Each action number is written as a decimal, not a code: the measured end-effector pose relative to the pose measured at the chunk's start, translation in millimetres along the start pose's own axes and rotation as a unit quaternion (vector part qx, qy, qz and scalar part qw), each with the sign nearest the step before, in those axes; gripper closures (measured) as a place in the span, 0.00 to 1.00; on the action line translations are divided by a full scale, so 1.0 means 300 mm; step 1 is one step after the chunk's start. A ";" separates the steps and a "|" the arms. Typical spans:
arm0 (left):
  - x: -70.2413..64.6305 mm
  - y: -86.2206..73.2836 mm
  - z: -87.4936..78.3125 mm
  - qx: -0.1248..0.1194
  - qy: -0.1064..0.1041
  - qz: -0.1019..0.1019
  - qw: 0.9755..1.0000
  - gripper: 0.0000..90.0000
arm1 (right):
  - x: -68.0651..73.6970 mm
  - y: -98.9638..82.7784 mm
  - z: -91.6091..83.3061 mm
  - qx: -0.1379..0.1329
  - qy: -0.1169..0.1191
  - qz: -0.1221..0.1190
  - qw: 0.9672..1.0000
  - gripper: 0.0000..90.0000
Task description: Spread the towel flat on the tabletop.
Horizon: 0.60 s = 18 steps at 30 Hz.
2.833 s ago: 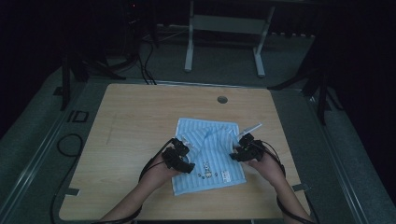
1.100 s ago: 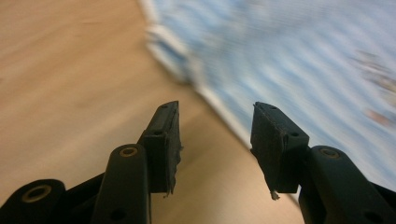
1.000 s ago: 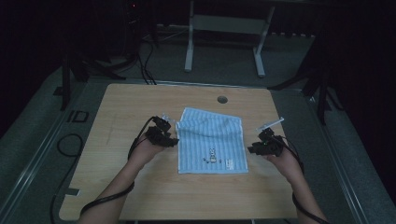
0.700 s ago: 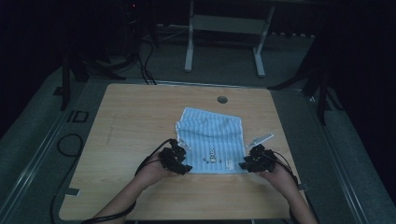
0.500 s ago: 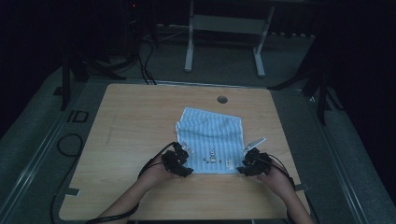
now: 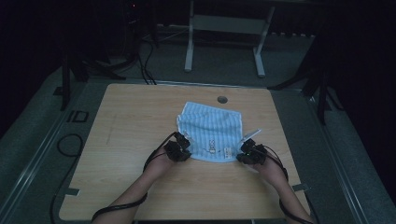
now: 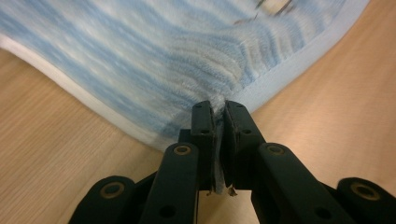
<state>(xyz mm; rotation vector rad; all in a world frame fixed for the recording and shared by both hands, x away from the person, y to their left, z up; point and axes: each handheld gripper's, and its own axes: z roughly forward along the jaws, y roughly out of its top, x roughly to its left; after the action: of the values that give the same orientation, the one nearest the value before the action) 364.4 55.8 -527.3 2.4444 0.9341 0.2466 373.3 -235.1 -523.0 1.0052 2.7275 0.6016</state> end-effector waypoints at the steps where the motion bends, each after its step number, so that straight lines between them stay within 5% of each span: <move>1: -0.016 -0.009 -0.033 -0.011 -0.008 0.004 1.000 0.92 | 0.007 -0.004 -0.011 -0.006 0.000 -0.001 1.000 0.94; 6: -0.050 -0.048 -0.132 -0.029 -0.029 0.015 0.999 0.92 | 0.046 -0.042 -0.095 -0.033 0.023 -0.005 0.999 0.94; 9: -0.093 -0.078 -0.214 -0.041 -0.046 0.028 0.998 0.92 | 0.124 -0.102 -0.218 -0.064 0.042 -0.020 0.997 0.94; 13: -0.172 -0.132 -0.276 -0.031 -0.062 0.062 0.996 0.92 | 0.191 -0.140 -0.260 -0.065 0.045 -0.039 0.996 0.94; 18: -0.238 -0.227 -0.280 -0.004 -0.108 0.069 0.992 0.90 | 0.294 -0.219 -0.252 -0.040 0.073 -0.059 0.995 0.93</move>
<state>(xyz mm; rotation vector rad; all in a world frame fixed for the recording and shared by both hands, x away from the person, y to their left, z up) 243.9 84.7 -490.1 2.4715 0.6721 0.0315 245.9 -246.4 -484.7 0.8055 2.8384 0.7849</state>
